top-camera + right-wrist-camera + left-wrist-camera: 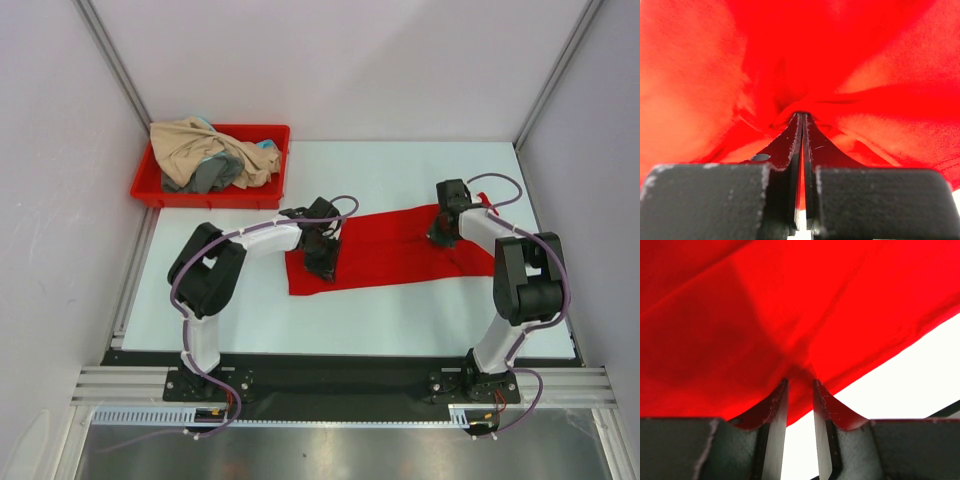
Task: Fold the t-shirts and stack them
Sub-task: Fold the tshirt
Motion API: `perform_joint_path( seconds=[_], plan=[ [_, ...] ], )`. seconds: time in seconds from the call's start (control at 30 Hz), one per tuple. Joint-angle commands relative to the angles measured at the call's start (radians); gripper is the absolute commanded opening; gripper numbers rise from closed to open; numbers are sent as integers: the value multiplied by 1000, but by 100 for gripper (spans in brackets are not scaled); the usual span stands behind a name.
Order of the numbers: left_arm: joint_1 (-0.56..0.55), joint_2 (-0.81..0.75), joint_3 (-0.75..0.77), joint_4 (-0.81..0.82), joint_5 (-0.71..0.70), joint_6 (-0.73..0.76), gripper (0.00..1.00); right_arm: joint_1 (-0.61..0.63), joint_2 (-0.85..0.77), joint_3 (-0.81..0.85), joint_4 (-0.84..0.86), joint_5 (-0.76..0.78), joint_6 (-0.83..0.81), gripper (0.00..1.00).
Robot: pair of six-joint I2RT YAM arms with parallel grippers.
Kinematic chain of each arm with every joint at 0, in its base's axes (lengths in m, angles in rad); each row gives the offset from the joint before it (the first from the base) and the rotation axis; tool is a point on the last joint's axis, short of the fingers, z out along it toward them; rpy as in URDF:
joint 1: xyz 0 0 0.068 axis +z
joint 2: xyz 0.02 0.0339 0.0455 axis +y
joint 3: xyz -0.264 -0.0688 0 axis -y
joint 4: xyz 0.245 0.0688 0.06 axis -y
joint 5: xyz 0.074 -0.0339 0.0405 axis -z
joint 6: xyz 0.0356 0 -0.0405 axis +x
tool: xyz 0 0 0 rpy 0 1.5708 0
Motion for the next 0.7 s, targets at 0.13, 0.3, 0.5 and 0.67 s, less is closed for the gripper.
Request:
perform_joint_path(
  seconds=[0.13,0.3,0.5,0.67],
  plan=[
    [0,6,-48,14,-14,25,32,-5,48,86,32,31,-11,0],
    [0,4,-59,17,-11,25,32,-11,91,101,44,33,-23,0],
    [0,1,-65,17,-12,25,32,-17,103,138,14,-21,-38,0],
    [0,-10,-74,29,6,14,32,-39,-17,155,-80,-64,-44,0]
  ],
)
